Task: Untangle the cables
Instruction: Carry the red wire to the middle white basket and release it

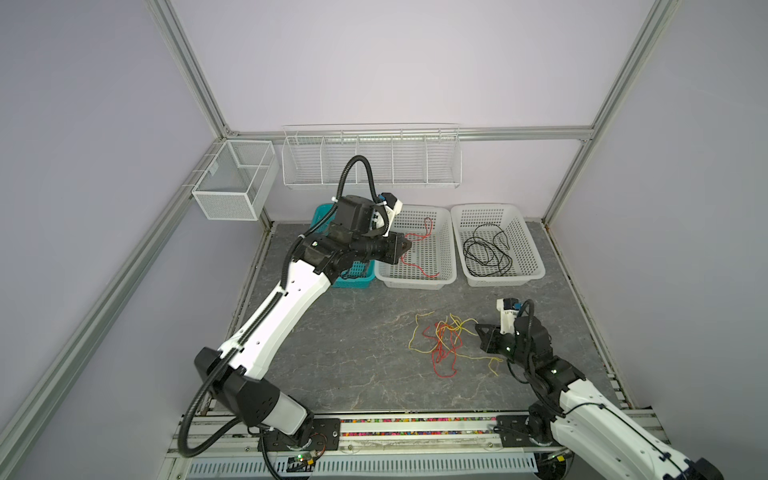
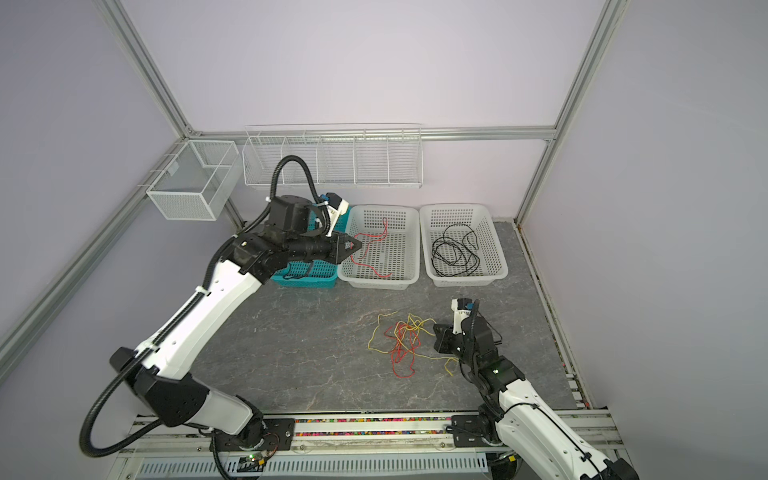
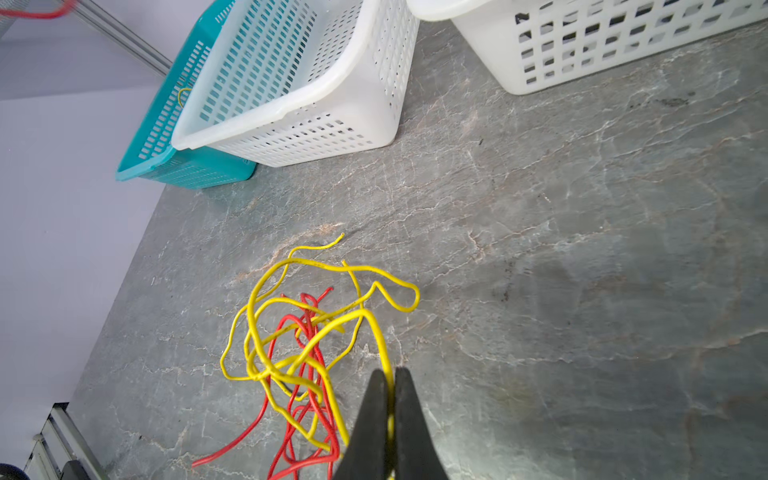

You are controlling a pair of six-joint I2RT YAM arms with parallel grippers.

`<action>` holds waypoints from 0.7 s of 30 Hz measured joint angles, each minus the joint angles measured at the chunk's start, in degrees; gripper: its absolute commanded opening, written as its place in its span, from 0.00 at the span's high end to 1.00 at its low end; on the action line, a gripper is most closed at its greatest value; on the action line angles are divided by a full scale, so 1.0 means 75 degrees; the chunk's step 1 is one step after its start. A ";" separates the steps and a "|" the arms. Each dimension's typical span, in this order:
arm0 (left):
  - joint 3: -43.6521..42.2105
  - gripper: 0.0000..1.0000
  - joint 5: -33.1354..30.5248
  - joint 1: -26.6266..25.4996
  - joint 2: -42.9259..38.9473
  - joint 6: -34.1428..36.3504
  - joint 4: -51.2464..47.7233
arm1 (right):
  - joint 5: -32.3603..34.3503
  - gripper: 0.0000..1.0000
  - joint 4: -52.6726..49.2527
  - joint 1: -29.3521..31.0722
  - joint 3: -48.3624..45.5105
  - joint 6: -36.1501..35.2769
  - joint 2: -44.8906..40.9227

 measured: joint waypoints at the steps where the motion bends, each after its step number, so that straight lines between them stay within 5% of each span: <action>1: 0.0221 1.00 -0.0082 0.0041 0.0379 0.0082 -0.0020 | -0.0003 0.94 0.0000 0.0000 -0.0003 -0.0006 -0.0009; 14: 0.3133 0.99 -0.0985 0.0315 0.4060 0.0460 -0.0842 | -0.0055 0.94 0.0006 0.0000 -0.0038 -0.0064 -0.0347; 21: 0.4022 0.70 -0.1443 0.0347 0.4945 0.0458 -0.1335 | -0.0085 0.94 0.0006 0.0000 -0.0058 -0.0067 -0.0434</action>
